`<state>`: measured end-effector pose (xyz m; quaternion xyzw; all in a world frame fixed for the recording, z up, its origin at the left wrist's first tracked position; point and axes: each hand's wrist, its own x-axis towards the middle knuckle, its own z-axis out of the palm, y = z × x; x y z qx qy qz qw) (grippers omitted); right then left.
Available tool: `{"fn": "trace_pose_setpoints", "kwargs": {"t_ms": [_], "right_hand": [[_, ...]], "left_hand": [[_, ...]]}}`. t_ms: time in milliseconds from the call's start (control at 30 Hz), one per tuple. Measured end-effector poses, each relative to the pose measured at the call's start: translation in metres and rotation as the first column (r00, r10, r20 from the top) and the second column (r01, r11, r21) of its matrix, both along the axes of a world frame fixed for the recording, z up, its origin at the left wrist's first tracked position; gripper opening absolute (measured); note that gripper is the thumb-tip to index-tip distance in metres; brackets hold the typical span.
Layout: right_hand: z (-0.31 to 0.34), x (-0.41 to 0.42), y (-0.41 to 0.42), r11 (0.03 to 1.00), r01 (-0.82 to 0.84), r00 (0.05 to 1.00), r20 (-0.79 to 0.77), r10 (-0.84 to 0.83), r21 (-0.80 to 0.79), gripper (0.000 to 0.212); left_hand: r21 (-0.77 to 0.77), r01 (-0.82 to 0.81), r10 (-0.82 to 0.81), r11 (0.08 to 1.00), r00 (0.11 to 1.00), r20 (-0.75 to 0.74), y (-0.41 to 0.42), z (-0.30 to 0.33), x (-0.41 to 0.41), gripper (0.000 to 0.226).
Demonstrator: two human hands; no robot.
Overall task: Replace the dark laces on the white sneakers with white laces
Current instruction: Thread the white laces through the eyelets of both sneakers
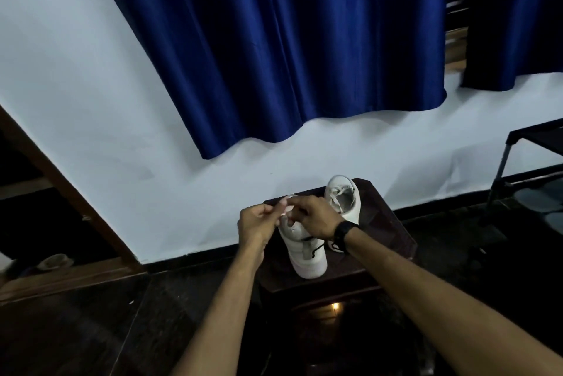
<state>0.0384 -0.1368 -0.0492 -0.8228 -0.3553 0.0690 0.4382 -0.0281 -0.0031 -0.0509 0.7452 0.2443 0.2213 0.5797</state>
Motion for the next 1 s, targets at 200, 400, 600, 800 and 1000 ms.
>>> {"fn": "trace_pose_setpoints", "kwargs": {"t_ms": [200, 400, 600, 800, 1000], "right_hand": [[-0.017, 0.002, 0.004, 0.954, 0.28, 0.958, 0.029, -0.284, 0.108, 0.018], [-0.028, -0.004, 0.023, 0.918, 0.396, 0.916, 0.063, -0.397, 0.031, 0.015], [-0.035, -0.007, 0.023, 0.886, 0.462, 0.877, 0.172, -0.449, -0.042, 0.024], [-0.045, -0.009, 0.035, 0.858, 0.51, 0.822, 0.325, -0.467, -0.058, 0.035], [-0.045, -0.011, 0.042, 0.837, 0.542, 0.801, 0.344, -0.491, -0.067, 0.036]], "left_hand": [[0.133, -0.084, 0.104, 0.988, 0.982, -0.155, 0.008, -0.034, 0.001, 0.03], [0.123, -0.098, 0.117, 0.988, 0.98, -0.16, 0.006, -0.043, 0.009, 0.017], [-0.36, -0.146, 0.107, 0.922, 0.986, -0.124, 0.001, -0.038, 0.006, 0.006], [-0.455, -0.132, 0.095, 0.88, 0.99, -0.103, 0.002, -0.041, 0.003, 0.006], [-0.426, -0.121, 0.098, 0.897, 0.992, -0.075, 0.005, -0.045, 0.001, 0.008]]}}
